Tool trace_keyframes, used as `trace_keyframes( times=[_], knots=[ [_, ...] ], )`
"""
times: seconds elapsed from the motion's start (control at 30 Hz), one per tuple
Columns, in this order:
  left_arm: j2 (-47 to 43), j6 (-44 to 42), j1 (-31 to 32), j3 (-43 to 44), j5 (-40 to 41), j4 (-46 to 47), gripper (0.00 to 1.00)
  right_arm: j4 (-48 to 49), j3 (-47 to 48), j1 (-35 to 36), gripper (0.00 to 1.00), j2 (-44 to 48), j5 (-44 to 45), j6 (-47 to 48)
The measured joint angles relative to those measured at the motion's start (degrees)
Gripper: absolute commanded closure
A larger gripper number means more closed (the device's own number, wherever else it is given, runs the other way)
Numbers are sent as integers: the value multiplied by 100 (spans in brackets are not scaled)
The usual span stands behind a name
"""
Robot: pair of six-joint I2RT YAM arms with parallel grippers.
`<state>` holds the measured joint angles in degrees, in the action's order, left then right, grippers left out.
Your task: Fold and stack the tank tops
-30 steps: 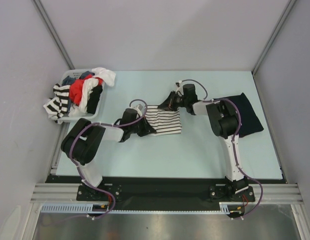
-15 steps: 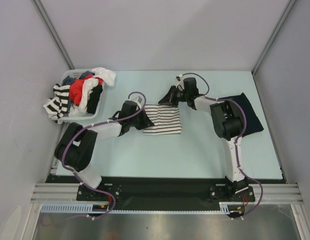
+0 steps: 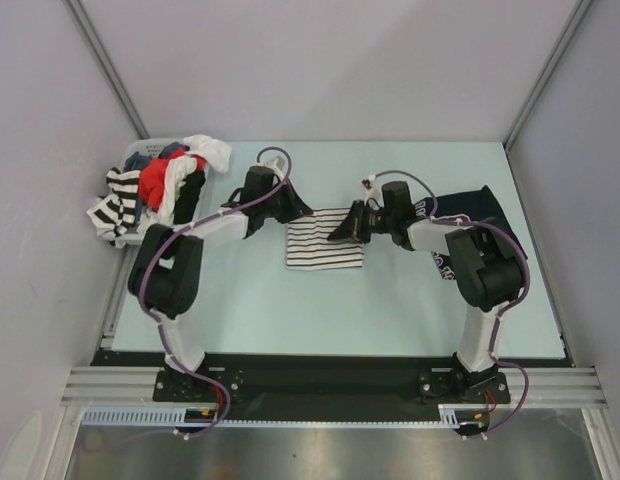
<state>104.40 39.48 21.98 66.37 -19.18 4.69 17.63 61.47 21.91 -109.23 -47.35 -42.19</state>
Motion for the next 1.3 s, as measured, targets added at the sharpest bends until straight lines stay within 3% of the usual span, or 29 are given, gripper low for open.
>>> trace_keyframes(
  times=[0.2, 0.4, 0.5, 0.53, 0.6, 0.63, 0.7, 0.83, 0.87, 1.03, 1.2, 1.3],
  knots=[
    [1156, 7, -22, 531, -57, -74, 97, 234, -391, 195, 95, -557, -118, 28],
    [1486, 55, -232, 533, -264, -96, 96, 442, -745, -52, 95, -918, -317, -61],
    [1486, 28, -463, 601, -400, -142, 89, 297, -741, -92, 94, -861, -258, 90],
    [1486, -13, -527, 634, -411, -162, 78, 251, -741, -107, 94, -839, -245, 140],
    [1451, -140, -643, 702, -402, -195, 66, 149, -743, -114, 92, -780, -219, 225],
    [1397, -192, -686, 702, -396, -236, 57, 59, -743, -129, 88, -739, -197, 264],
    [1174, -293, -730, 660, -334, -326, 50, -177, -748, -162, 82, -592, -107, 376],
    [203, -490, -686, 184, -122, -485, 32, -785, -748, -179, 50, -26, 214, 673],
    [-107, -527, -664, 33, -50, -525, 30, -955, -745, -188, 47, 175, 323, 754],
    [-1200, -557, -511, -710, 289, -566, 29, -1770, -570, -245, 40, 1054, 979, 1196],
    [-1182, -553, -195, -949, 732, -942, 29, -2752, 136, -245, 39, 1093, 2175, 1539],
    [-977, -555, -17, -940, 973, -1161, 25, -3156, 549, -232, 29, 925, 2802, 1657]
  ],
)
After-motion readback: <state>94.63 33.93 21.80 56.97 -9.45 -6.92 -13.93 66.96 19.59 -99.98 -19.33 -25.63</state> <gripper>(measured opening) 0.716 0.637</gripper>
